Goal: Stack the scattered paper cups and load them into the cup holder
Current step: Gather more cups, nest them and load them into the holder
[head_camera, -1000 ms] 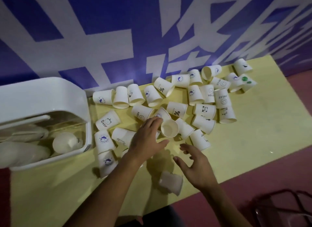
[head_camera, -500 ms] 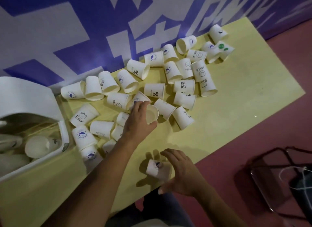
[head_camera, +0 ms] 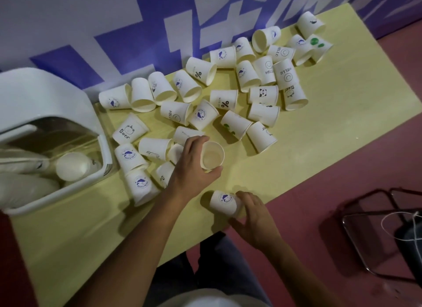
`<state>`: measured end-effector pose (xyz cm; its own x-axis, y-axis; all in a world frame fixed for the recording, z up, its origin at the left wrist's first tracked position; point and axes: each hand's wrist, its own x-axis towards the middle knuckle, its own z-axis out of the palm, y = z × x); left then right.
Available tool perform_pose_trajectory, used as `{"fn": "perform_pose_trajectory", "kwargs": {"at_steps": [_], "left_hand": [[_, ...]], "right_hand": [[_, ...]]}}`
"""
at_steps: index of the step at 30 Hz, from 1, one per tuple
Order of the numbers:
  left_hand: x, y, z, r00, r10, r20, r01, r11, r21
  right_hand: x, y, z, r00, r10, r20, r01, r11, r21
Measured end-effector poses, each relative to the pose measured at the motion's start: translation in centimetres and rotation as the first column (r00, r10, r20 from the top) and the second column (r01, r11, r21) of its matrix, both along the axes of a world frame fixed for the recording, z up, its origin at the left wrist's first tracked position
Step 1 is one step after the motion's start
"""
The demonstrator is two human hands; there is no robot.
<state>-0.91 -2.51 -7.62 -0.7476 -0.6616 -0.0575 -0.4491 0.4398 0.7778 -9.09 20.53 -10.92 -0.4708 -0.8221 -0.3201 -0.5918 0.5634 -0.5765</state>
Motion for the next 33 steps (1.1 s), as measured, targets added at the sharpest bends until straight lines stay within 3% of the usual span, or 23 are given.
{"fn": "perform_pose_trajectory", "kwargs": {"at_steps": [7,13,19,25,33], "left_hand": [[4.8,-0.8,1.9,0.999,0.007,-0.05,-0.005,1.0,0.026],[11.2,-3.1,6.4,0.976,0.12,-0.181,-0.102,0.989,0.108],[20.4,-5.7,9.4,0.93,0.296,-0.218,-0.283,0.955,0.088],[28.8,-7.2,8.6,0.836,0.519,-0.178,-0.502,0.855,0.132],[32.6,-8.0,7.5,0.76,0.613,-0.216,-0.614,0.786,0.069]], "right_hand": [[2.4,-3.0,3.5,0.994,-0.097,0.045,0.103,0.986,-0.135],[5.7,-8.2,8.9,0.996,-0.089,0.026,0.093,0.957,-0.275],[9.9,-14.4,12.7,1.0,0.031,-0.003,-0.03,0.932,-0.361],[14.9,-21.4,12.9,0.987,0.158,-0.002,-0.145,0.9,-0.412],[18.7,-30.4,10.7,0.958,0.279,-0.067,-0.282,0.87,-0.405]]}}
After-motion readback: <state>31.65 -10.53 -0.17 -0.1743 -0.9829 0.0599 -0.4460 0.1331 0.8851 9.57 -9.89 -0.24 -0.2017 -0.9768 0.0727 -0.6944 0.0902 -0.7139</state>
